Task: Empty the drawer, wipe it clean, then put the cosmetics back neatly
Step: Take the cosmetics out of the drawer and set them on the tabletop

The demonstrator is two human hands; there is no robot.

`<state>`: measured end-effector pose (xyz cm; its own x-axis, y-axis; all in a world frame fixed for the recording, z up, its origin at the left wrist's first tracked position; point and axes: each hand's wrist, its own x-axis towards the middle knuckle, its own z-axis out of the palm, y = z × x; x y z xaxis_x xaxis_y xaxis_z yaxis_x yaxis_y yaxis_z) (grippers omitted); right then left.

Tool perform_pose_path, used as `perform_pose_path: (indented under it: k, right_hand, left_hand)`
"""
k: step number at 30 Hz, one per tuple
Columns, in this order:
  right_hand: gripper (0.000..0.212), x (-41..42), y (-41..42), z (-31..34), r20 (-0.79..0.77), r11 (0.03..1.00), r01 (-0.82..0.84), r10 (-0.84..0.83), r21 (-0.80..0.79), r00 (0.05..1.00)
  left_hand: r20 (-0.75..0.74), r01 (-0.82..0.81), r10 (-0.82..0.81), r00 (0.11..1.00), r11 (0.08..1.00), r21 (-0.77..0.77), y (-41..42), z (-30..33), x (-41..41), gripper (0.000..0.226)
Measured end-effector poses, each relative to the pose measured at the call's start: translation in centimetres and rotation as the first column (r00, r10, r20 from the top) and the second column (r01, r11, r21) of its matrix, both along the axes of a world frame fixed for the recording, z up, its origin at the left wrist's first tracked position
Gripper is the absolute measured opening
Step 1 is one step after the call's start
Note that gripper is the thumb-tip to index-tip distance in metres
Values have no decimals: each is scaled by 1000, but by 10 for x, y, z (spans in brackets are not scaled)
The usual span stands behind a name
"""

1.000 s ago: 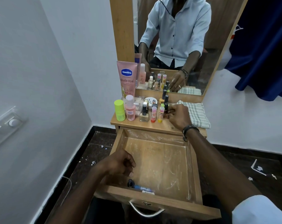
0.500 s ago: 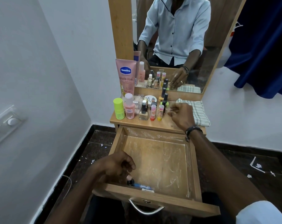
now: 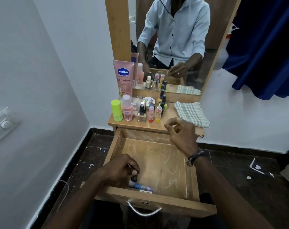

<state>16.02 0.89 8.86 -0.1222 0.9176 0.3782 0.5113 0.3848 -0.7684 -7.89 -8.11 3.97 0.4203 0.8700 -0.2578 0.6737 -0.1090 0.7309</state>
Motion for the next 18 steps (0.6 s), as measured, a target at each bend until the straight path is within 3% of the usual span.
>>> perform_pose_path:
  k: [3,6,14,16,18]
  right_hand:
    - [10,-10,-18,3,199,925,-226,294,-305,935]
    - [31,-21,-29,-6,164,759,-356,513,-545,843]
    - [24,-12,-28,5,128,770,-365,495,-523,860]
    - [24,1,-17,15,145,817,-312,427,-485,893]
    - [24,13,0,25,121,887,-211,283,-410,952]
  left_hand:
    - [236,-219,205,950,975,37,-1,2,8,17]
    - [370,-433,392,842,901,31,4,6,19,14]
    - [563,-603,497,660,797,5,12,23,43,5]
    - [484,-589,476,735,801,107,14,19,40,5]
    - [230,-414,366,902,886,210,17,10,36,13]
